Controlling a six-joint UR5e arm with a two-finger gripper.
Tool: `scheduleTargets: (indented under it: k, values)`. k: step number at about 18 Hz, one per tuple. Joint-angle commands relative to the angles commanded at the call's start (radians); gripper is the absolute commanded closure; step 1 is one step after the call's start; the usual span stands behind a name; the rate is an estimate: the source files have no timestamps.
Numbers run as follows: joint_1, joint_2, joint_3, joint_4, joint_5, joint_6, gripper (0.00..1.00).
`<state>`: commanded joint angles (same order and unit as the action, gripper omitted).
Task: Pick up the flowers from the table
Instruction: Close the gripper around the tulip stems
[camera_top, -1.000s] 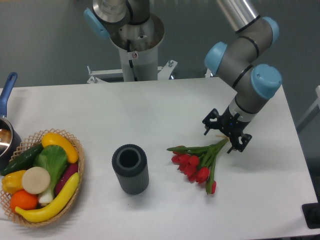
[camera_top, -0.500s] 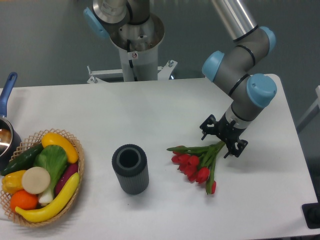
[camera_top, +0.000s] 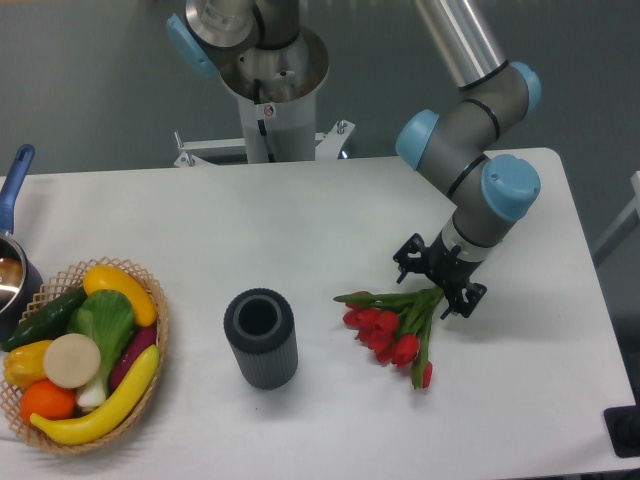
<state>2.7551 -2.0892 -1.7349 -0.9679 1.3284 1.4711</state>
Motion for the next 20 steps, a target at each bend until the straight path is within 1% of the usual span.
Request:
scheduleTargets:
  k: [2, 4, 9, 10, 13, 14, 16, 20]
  values:
    - [-0.005, -0.002, 0.0, 0.003, 0.026, 0.0, 0.01]
    - [-0.011, 0.0, -0.002, 0.006, 0.028, -0.005, 0.17]
    - [-0.014, 0.005, -0.003, 0.012, 0.028, -0.017, 0.4]
    - [-0.014, 0.006, -0.002, 0.011, 0.028, -0.024, 0.5]
    - [-0.014, 0.008, 0.0, 0.015, 0.028, -0.09, 0.62]
    - [-0.014, 0.009, 0.0, 0.015, 0.028, -0.092, 0.65]
    - [-0.012, 0.012, 0.006, 0.014, 0.026, -0.091, 0.67]
    - [-0.009, 0.014, 0.02, 0.014, 0.025, -0.086, 0.67]
